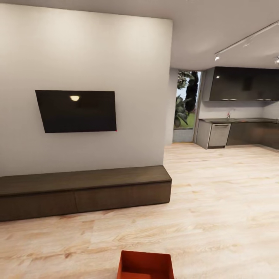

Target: Move the two storage containers from the living room to the garage. In the garage, place one container on the floor and stack the other container on top of it (either order is fine).

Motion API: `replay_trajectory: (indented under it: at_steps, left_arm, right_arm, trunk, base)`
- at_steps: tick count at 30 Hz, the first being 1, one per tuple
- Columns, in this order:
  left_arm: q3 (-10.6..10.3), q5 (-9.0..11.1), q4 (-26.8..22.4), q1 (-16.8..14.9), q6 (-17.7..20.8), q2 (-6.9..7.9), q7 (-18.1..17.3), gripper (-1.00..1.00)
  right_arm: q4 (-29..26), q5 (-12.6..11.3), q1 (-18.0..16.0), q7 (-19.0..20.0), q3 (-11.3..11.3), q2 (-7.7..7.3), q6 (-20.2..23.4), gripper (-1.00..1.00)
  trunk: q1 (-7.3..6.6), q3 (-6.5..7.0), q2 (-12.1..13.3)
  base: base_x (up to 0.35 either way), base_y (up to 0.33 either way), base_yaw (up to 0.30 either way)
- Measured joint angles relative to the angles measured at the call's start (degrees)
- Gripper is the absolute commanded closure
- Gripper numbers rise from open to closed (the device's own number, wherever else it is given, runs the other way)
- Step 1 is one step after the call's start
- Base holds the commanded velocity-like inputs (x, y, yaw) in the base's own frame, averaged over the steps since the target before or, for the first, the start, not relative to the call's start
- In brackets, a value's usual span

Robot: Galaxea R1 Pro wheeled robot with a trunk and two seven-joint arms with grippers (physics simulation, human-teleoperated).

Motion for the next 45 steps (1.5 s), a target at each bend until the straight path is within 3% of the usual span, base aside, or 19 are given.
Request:
replay_trajectory:
  at_steps: [45]
  left_arm:
    - [0.00, 0.01, 0.00, 0.00, -0.02, 0.03, 0.00, -1.00]
  right_arm:
    - [0.00, 0.30, -0.01, 0.02, 0.11, -0.19, 0.40, -1.00]
  trunk:
    - [0.00, 0.00, 0.00]
  base:
    - [0.000, -0.018, -0.013]
